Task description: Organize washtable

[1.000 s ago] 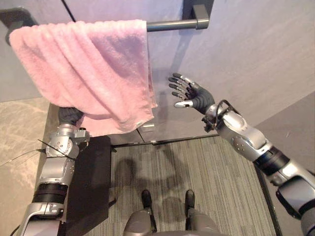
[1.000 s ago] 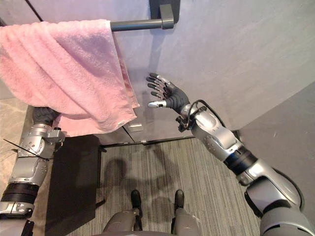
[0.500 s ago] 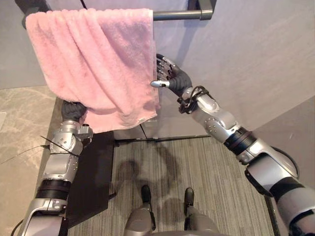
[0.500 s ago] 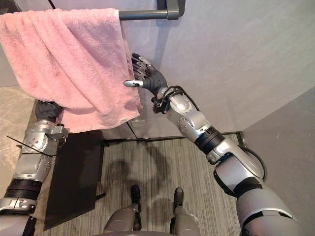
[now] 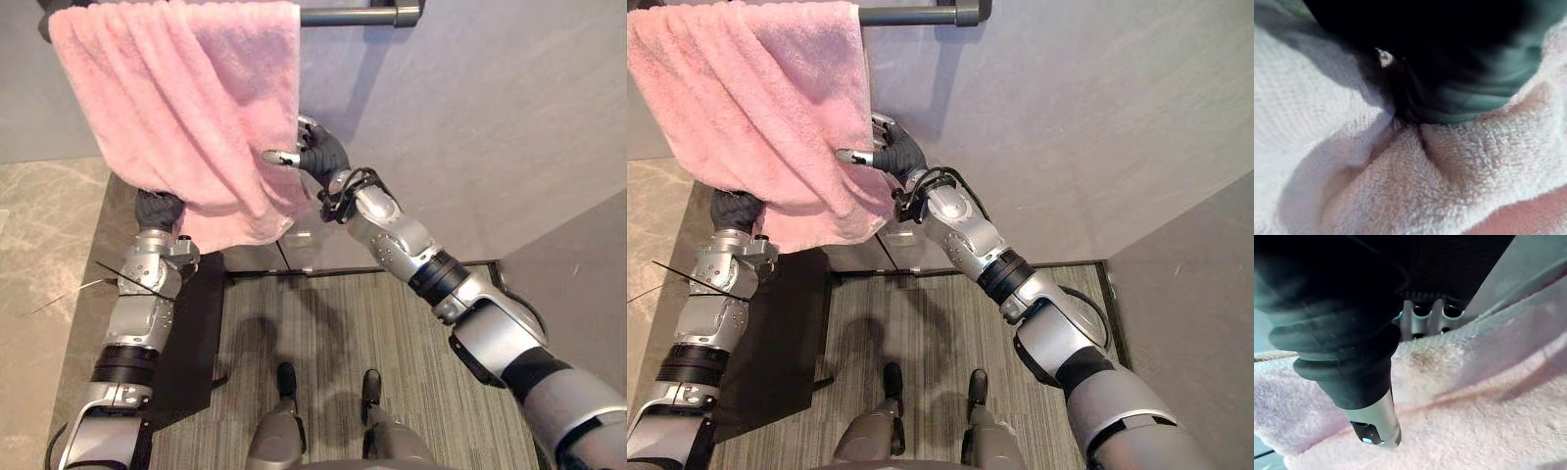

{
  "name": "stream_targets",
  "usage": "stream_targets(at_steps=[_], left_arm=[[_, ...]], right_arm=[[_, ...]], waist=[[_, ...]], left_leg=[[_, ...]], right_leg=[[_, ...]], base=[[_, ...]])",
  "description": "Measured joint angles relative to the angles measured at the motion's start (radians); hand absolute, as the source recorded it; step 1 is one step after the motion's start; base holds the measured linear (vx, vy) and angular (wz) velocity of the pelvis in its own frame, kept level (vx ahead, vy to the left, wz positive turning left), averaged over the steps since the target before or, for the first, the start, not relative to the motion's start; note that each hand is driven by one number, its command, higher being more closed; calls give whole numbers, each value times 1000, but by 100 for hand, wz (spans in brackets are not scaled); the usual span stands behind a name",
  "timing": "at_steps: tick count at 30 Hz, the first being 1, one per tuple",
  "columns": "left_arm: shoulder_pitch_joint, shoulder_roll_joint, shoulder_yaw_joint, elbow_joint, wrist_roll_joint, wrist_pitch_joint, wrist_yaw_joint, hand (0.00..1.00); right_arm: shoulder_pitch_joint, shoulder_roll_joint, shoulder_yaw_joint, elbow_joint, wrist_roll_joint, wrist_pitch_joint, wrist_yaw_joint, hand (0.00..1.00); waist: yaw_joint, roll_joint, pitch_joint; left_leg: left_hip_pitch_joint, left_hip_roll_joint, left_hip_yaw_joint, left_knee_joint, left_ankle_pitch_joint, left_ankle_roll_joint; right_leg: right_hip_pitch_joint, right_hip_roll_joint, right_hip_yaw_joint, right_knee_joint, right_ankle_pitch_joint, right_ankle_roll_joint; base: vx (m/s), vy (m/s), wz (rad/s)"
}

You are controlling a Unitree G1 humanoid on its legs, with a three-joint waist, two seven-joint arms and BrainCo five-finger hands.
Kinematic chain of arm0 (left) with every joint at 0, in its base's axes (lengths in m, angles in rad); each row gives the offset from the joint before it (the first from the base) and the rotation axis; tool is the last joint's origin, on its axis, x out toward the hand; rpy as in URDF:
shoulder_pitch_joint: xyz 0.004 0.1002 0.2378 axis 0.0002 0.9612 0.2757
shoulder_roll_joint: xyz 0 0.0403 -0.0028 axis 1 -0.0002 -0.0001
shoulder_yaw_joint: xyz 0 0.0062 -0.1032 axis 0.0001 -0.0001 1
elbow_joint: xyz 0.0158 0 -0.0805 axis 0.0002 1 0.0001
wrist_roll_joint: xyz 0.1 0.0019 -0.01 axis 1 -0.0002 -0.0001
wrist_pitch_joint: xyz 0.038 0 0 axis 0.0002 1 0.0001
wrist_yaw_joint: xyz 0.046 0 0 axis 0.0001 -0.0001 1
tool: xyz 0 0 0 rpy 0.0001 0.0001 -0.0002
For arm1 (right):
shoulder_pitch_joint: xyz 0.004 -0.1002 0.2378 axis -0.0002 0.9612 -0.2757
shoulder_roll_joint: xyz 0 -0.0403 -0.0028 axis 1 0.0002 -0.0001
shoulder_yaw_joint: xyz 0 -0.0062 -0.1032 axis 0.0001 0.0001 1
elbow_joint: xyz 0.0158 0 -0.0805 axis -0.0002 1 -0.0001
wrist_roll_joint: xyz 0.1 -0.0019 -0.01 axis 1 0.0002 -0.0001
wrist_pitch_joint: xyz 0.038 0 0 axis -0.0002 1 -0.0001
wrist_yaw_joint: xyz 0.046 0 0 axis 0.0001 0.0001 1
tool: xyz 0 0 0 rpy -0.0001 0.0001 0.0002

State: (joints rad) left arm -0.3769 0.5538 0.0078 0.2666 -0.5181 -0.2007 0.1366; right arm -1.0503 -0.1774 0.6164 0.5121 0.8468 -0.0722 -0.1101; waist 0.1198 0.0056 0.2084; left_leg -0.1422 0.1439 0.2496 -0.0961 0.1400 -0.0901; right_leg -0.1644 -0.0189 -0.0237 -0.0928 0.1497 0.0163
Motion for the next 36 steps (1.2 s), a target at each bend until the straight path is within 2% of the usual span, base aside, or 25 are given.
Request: stream_targets(at_steps=[8,11,17,25,36], left_arm=[[0,-5,8,-1,2,0,24,100],[-4,-42,37,-4,2,0,41,100],[-29,-51,47,-4,3,0,42,100],[-42,-52,98,-4,3,0,46,100],[-66,-53,115,-4,3,0,40,100]], right_arm=[[0,36,-104,19,-79,-2,-44,100],[0,43,-115,19,-107,-6,-52,100],[2,50,-173,19,-155,-6,-64,100],[30,-8,-261,16,-171,-10,-67,100],[30,-27,-300,-29,-168,-18,-68,100]], waist=[[2,0,0],[2,0,0],[2,1,1],[-1,0,10],[-13,-12,29]], left_leg=[[-1,0,-1,0,0,0],[-2,0,-1,0,0,0],[-2,0,-1,-1,0,0],[-2,0,2,-6,0,0],[-2,0,14,-1,0,0]], right_leg=[[0,0,-1,0,0,0],[-1,0,-1,0,0,0],[-1,-1,-1,0,0,0],[-3,-1,1,0,0,0],[-8,0,11,0,0,0]], base=[[0,0,0],[0,0,0],[0,0,0],[0,0,0],[0,0,-2]])
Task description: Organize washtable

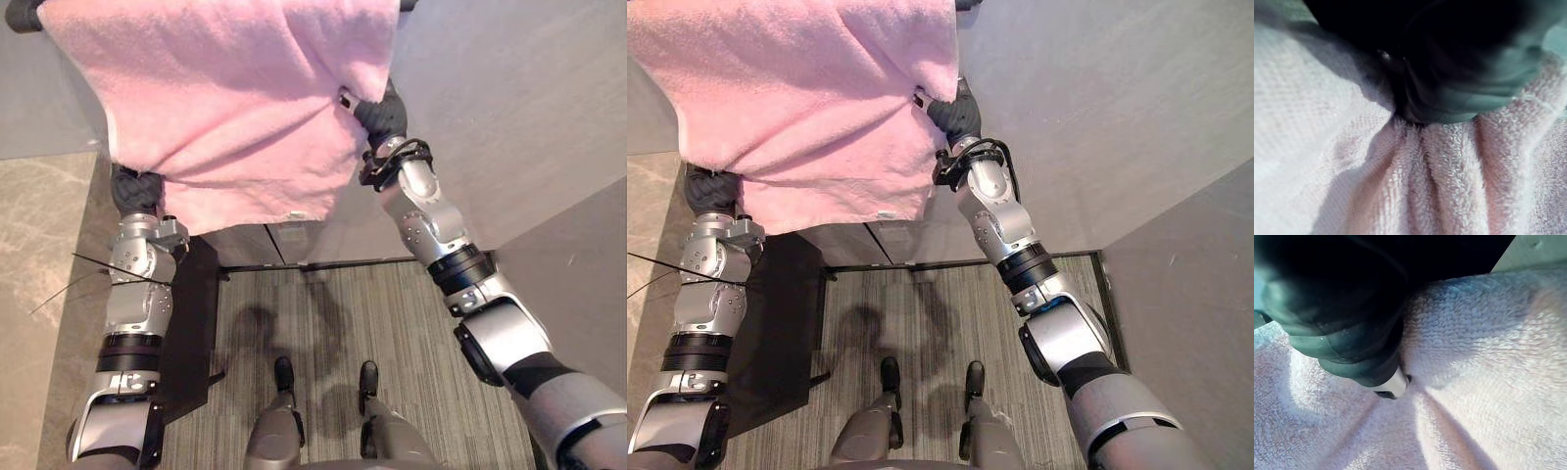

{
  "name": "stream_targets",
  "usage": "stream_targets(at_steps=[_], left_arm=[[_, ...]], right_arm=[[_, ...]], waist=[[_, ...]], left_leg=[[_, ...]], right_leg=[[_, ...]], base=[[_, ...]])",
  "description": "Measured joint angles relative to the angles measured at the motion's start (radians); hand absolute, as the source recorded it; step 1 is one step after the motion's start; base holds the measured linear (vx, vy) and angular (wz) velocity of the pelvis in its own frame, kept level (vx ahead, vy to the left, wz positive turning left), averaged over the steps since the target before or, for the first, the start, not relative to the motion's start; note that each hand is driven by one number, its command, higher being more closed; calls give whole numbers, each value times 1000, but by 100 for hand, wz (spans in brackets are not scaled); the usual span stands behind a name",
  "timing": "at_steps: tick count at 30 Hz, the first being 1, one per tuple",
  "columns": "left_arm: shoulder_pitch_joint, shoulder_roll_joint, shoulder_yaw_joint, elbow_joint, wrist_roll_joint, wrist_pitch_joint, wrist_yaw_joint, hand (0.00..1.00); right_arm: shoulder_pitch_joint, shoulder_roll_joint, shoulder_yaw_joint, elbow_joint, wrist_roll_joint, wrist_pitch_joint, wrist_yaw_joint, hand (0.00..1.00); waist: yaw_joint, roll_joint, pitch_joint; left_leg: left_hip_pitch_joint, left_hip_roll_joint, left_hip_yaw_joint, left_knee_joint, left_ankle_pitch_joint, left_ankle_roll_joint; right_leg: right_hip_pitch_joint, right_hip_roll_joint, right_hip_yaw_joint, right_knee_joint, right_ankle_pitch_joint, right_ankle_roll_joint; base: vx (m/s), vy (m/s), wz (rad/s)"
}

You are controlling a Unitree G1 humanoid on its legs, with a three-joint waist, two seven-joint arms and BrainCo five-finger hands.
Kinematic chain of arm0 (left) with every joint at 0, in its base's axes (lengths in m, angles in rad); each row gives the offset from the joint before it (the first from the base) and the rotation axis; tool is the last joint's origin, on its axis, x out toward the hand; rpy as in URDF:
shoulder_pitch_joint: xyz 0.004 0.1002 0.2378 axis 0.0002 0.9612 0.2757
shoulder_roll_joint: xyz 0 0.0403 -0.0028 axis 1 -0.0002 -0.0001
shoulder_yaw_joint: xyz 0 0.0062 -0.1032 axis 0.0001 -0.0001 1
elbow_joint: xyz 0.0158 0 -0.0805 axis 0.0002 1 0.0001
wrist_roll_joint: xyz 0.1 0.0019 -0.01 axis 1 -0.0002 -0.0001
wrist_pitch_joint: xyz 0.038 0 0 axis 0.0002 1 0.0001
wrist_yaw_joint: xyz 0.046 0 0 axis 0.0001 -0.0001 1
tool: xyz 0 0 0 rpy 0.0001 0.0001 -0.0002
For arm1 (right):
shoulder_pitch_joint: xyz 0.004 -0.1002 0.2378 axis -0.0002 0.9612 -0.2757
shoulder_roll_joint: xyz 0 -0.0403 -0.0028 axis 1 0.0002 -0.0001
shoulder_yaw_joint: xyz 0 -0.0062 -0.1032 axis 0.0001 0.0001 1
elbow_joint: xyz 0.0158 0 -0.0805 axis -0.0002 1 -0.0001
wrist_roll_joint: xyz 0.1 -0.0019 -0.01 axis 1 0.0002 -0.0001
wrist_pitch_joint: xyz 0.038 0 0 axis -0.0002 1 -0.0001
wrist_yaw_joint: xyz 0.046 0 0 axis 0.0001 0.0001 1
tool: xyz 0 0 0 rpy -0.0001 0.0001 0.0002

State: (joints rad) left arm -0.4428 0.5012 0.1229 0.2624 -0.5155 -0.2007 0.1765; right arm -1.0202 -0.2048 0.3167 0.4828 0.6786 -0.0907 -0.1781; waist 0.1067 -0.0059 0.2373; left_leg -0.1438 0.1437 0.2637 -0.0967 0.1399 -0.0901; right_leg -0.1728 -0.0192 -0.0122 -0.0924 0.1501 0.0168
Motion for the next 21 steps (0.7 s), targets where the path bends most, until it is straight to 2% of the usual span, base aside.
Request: stream_targets(at_steps=[4,5,6,7,10,14,21], left_arm=[[0,-17,0,0,0,0,0,100],[1,-22,0,0,0,0,0,100],[2,-27,0,0,0,0,0,100],[3,-27,1,0,0,0,0,0],[11,-27,11,0,0,0,0,0],[46,-27,25,5,-2,0,-4,0],[85,-9,40,16,-23,0,-48,0]], right_arm=[[6,-3,0,-11,0,0,2,100],[13,-4,0,-24,0,0,2,0],[21,-8,0,-36,0,0,3,0],[28,-13,1,-38,0,0,5,0],[34,-38,26,-38,19,0,17,0],[34,-92,92,-39,74,0,76,0],[71,-160,131,-88,118,0,137,0]], waist=[[-12,0,0],[-12,0,0],[-12,0,0],[-12,0,0],[-12,0,0],[-12,0,0],[-9,0,0]], left_leg=[[2,0,2,0,0,0],[2,0,3,0,0,0],[2,1,3,0,0,0],[3,1,3,0,0,0],[3,1,3,-1,0,0],[5,1,2,0,0,0],[18,1,-3,-2,0,0]], right_leg=[[0,0,2,0,1,0],[0,0,3,0,1,0],[0,0,3,0,1,0],[0,0,3,0,1,0],[0,0,3,0,2,0],[3,0,2,0,3,0],[18,0,-2,-1,3,0]], base=[[0,0,-1],[0,0,0],[0,0,0],[0,0,0],[0,0,0],[0,0,0],[0,0,0]])
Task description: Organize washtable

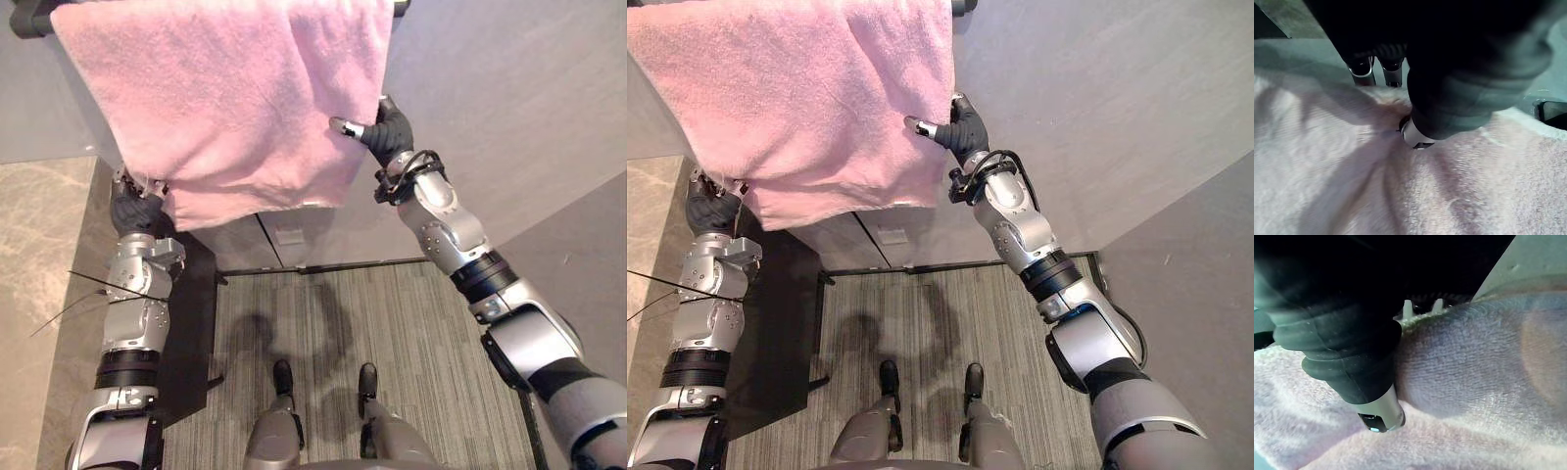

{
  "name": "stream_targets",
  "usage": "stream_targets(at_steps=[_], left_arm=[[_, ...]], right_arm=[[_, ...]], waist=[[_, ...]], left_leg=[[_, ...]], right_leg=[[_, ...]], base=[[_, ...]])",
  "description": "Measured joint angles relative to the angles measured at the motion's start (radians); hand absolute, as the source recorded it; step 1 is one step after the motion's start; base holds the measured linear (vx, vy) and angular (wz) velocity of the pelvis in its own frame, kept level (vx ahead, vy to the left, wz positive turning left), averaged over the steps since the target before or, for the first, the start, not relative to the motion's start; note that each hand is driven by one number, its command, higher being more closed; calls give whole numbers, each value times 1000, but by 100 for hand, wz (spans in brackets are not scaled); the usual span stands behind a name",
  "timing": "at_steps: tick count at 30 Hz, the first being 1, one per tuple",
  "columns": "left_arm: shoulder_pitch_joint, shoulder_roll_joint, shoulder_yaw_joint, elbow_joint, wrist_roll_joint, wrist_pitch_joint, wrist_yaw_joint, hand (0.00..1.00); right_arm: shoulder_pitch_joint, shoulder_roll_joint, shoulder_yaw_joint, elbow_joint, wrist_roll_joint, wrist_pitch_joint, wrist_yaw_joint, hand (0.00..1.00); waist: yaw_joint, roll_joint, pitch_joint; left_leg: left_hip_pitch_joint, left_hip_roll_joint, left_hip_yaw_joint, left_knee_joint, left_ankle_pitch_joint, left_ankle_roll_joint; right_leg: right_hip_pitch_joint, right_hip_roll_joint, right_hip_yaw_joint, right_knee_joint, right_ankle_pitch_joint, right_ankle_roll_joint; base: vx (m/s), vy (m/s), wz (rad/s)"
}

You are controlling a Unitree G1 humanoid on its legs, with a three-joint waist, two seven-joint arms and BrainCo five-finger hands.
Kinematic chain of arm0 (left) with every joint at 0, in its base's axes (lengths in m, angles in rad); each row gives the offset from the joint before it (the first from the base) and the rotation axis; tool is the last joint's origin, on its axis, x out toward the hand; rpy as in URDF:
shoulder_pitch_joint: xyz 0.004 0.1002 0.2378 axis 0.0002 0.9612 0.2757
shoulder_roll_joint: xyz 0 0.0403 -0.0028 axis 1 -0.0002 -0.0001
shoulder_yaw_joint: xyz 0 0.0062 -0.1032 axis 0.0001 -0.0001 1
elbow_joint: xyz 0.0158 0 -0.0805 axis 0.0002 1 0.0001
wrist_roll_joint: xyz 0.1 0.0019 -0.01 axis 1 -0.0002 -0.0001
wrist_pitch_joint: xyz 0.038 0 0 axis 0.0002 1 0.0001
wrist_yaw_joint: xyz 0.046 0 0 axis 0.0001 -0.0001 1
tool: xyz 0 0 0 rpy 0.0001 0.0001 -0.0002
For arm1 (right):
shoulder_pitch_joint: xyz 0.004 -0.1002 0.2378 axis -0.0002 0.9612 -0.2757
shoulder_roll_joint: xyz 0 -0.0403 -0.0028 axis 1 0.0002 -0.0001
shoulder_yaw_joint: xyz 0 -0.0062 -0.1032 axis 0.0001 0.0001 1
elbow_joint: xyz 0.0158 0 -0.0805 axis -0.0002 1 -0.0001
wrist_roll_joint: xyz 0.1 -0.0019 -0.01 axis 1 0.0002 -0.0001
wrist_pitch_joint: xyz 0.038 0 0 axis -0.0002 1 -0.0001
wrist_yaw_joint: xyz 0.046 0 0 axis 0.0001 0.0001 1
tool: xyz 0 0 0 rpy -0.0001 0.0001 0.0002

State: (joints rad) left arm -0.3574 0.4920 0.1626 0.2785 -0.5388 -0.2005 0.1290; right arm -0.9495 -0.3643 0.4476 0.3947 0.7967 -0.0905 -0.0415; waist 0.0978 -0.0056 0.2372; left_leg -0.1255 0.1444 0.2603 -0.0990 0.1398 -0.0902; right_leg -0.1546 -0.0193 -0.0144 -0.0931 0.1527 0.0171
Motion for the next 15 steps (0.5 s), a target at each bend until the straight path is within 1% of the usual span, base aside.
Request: stream_targets(at_steps=[1,3,5,8,9,10,11,12,13,14,15], left_arm=[[14,12,3,5,-1,0,-9,0],[27,15,7,6,-1,0,-20,0],[43,16,14,6,-2,0,-22,0],[74,17,71,6,-2,0,-22,0],[82,18,96,6,-2,0,-20,0],[91,20,132,6,-2,0,-17,0],[98,24,153,6,-2,1,-15,0],[107,30,196,6,-2,2,-11,0],[107,32,236,6,-1,4,1,0],[107,33,253,6,-1,5,8,0],[107,37,284,6,1,6,23,0]], right_arm=[[14,-7,3,-15,0,0,6,0],[35,-22,3,-25,0,0,18,0],[68,-59,4,-29,-1,2,28,0],[133,-103,-21,-30,-5,20,28,0],[178,-122,-61,-35,-13,32,25,0],[232,-131,-127,-53,-23,42,20,0],[258,-133,-165,-68,-26,48,17,0],[304,-136,-243,-95,-42,56,11,0],[343,-140,-318,-116,-59,58,-7,0],[356,-142,-352,-122,-63,58,-15,0],[381,-148,-416,-151,-77,58,-37,0]], waist=[[-4,0,0],[-2,0,0],[-1,0,-1],[-2,0,-2],[0,0,-6],[1,0,-11],[1,0,-14],[0,1,-16],[0,1,-27],[0,0,-37],[-1,2,-55]], left_leg=[[4,0,0,-3,0,0],[12,0,0,-3,0,0],[18,0,-1,-3,0,0],[23,0,-5,-3,0,0],[25,0,-7,-3,0,0],[25,-1,-10,-3,0,0],[25,-1,-10,-3,0,0],[34,-1,-11,-3,0,0],[38,-1,-14,-3,0,0],[38,-1,-14,-3,0,0],[39,-2,-16,-3,0,0]], right_leg=[[4,0,1,0,0,0],[13,0,0,-2,0,0],[21,0,-1,-2,0,0],[27,0,-6,-3,0,0],[30,0,-7,-3,0,0],[32,-1,-10,-3,0,0],[33,-1,-11,-3,0,0],[43,-1,-13,-4,-1,1],[49,-1,-14,-4,-2,1],[48,-2,-15,-4,-2,1],[51,-3,-16,-4,-2,2]], base=[[0,0,0],[0,0,0],[0,0,0],[-5,11,3],[2,15,4],[3,15,4],[8,16,4],[3,17,4],[-1,18,4],[-8,19,5],[0,0,0]])
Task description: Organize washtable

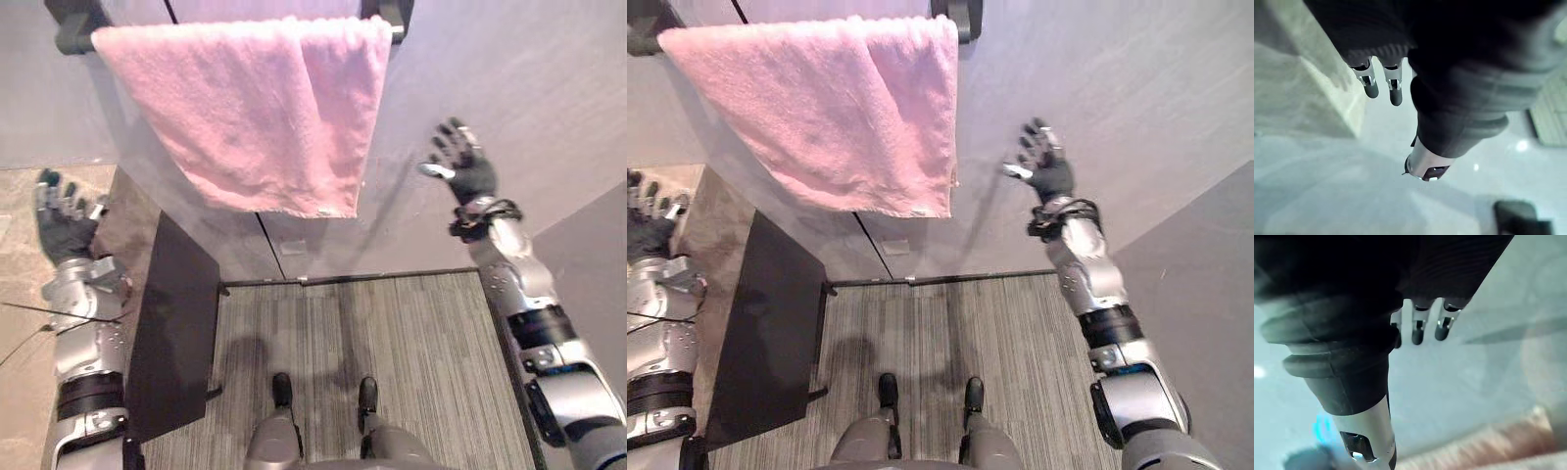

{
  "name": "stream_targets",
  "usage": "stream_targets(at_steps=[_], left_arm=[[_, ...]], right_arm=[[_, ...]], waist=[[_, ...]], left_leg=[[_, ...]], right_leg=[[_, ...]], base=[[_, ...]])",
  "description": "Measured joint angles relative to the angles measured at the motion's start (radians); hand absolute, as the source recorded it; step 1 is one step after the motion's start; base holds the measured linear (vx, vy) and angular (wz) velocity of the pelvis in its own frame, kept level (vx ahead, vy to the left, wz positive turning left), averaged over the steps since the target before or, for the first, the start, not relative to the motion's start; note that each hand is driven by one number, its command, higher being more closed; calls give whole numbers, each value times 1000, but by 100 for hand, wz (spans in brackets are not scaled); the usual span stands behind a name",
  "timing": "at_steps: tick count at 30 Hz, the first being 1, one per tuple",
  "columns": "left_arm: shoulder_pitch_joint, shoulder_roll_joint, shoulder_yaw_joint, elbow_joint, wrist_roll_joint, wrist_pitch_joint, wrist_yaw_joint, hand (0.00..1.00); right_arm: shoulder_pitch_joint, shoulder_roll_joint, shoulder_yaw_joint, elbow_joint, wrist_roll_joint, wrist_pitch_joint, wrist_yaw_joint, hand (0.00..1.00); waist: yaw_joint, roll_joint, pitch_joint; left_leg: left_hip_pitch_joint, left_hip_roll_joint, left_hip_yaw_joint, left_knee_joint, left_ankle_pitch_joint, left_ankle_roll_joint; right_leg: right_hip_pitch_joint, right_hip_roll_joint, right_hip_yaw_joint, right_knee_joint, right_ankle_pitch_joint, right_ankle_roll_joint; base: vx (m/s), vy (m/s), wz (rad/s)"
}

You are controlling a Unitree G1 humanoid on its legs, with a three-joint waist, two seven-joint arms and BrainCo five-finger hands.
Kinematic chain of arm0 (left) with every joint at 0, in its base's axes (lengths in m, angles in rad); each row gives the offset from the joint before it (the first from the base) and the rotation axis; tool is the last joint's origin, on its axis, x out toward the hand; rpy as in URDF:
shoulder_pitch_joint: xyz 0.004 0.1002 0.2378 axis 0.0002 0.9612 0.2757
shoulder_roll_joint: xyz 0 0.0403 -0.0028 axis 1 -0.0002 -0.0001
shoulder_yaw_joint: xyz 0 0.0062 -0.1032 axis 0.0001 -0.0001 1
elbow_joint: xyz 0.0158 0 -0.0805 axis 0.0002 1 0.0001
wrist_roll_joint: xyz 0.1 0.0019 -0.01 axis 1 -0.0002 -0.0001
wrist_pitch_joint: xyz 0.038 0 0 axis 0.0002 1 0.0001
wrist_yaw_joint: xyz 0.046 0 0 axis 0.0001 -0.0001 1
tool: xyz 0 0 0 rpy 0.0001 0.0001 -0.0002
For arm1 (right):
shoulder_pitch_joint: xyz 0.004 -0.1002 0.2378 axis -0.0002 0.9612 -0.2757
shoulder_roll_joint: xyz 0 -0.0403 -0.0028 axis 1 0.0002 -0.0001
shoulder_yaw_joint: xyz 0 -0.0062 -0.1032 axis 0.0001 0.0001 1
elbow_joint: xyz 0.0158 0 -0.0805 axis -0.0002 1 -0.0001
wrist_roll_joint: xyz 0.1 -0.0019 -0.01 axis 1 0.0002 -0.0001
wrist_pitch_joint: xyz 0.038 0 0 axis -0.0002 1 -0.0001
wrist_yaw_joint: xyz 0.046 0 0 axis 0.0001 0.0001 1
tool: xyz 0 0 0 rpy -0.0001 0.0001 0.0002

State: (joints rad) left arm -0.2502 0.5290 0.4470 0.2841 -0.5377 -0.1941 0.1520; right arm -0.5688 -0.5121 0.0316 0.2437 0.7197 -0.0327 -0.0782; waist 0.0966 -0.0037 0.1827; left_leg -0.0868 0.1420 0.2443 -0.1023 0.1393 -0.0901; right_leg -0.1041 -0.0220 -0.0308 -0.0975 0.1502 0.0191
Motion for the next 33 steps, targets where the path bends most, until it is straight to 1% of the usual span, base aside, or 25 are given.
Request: stream_targets(at_steps=[1,2,3,4,5,7,8,9,10,11,12,13,14,15,16,18,19,22,25,28,31,33], left_arm=[[0,8,25,-1,1,1,11,0],[0,11,35,-4,2,1,22,0],[0,13,45,-7,10,1,45,0],[0,12,48,-12,12,1,52,0],[0,13,49,-60,34,2,67,0],[-1,13,48,-101,43,0,69,0],[-2,21,32,-137,44,-5,67,0],[-3,50,-11,-162,44,-11,65,0],[-5,63,-36,-171,43,-11,56,0],[-7,91,-94,-192,41,-14,31,0],[-16,111,-172,-228,32,-16,-8,0],[-19,114,-189,-237,24,-16,-20,0],[-42,117,-255,-264,-12,-20,-69,0],[-68,117,-319,-290,-45,-22,-108,0],[-81,117,-349,-299,-51,-23,-122,0],[-110,117,-441,-309,-120,-23,-183,0],[-120,117,-465,-306,-144,-21,-198,0],[-129,117,-500,-298,-197,-21,-223,0],[-138,118,-528,-263,-225,-20,-260,0],[-153,121,-569,-237,-242,-13,-293,0],[-183,121,-617,-194,-251,-6,-314,0],[-212,128,-640,-146,-256,-4,-325,0]], right_arm=[[22,-1,-62,-45,-15,-1,-18,0],[32,-1,-84,-69,-28,-3,-28,0],[48,-1,-114,-111,-71,-14,-52,0],[54,-1,-123,-127,-89,-25,-59,0],[58,1,-146,-173,-129,-50,-80,0],[58,1,-144,-197,-141,-69,-86,0],[57,1,-130,-219,-141,-85,-85,0],[49,2,-99,-233,-139,-104,-77,0],[43,3,-79,-233,-132,-115,-65,0],[25,5,-19,-233,-113,-121,-38,0],[-5,6,66,-233,-79,-124,2,0],[-12,6,87,-233,-70,-124,12,0],[-35,9,163,-232,-36,-123,50,0],[-58,22,235,-230,-5,-119,83,0],[-69,32,267,-228,2,-117,94,0],[-115,78,371,-204,62,-113,147,0],[-128,82,398,-192,82,-113,156,0],[-154,82,438,-155,142,-110,184,0],[-167,76,458,-127,197,-110,205,0],[-193,69,494,-104,215,-109,231,0],[-195,68,519,-100,224,-108,234,0],[-197,69,536,-100,224,-99,237,0]], waist=[[-1,1,-12],[-3,2,-16],[-5,3,-39],[-5,5,-48],[-11,9,-57],[-13,11,-66],[-13,15,-82],[-12,20,-97],[-11,21,-105],[-9,29,-120],[-6,38,-131],[-5,40,-132],[-2,45,-135],[-3,45,-135],[-2,45,-136],[-3,45,-136],[-2,45,-136],[-2,44,-137],[-2,43,-137],[-5,43,-137],[-6,42,-136],[-11,38,-133]], left_leg=[[8,0,0,0,0,0],[14,0,0,0,0,0],[15,0,-4,0,-1,0],[16,-1,-5,-1,-1,0],[26,-2,-20,-1,0,0],[31,-4,-26,-1,-3,-4],[29,-5,-31,-1,-4,-5],[29,-7,-38,-1,-4,-5],[29,-8,-40,-1,-4,-5],[29,-12,-43,-1,-4,-5],[31,-16,-48,-1,-4,-5],[31,-17,-49,-1,-4,-5],[32,-19,-50,-1,-4,-5],[32,-20,-54,-1,-3,-5],[32,-20,-55,-1,-2,-4],[31,-21,-55,-1,1,-1],[30,-21,-58,-1,1,0],[27,-22,-70,-1,2,2],[25,-22,-77,-1,3,3],[26,-21,-77,-1,6,7],[21,-20,-77,0,6,7],[-13,-16,-72,0,9,6]], right_leg=[[7,0,0,0,-1,1],[13,0,-1,0,-3,3],[15,-1,-4,-1,-8,10],[16,-1,-11,0,-11,8],[36,-3,-26,-1,-21,13],[45,-5,-35,-1,-29,12],[48,-8,-46,-1,-31,14],[51,-10,-52,-1,-32,13],[52,-11,-52,-1,-32,13],[54,-14,-54,-1,-32,13],[58,-18,-56,-1,-32,14],[59,-19,-57,-1,-32,14],[63,-21,-63,-1,-32,14],[67,-23,-73,-1,-32,14],[68,-23,-74,-1,-32,14],[68,-24,-76,-1,-32,15],[67,-25,-76,-1,-31,16],[67,-26,-81,-1,-27,19],[68,-25,-81,-1,-24,16],[67,-23,-80,-1,-23,14],[62,-22,-78,-1,-22,13],[26,-18,-73,-1,-12,9]], base=[[0,0,0],[0,0,0],[-19,11,3],[-21,10,18],[-25,9,20],[-37,14,21],[-24,17,22],[-16,16,18],[-10,15,10],[-11,20,8],[-9,17,9],[-10,19,12],[-12,13,15],[-15,14,16],[-11,7,11],[0,0,2],[0,0,0],[20,-4,5],[17,-1,3],[0,0,0],[0,0,0],[-35,8,-5]])
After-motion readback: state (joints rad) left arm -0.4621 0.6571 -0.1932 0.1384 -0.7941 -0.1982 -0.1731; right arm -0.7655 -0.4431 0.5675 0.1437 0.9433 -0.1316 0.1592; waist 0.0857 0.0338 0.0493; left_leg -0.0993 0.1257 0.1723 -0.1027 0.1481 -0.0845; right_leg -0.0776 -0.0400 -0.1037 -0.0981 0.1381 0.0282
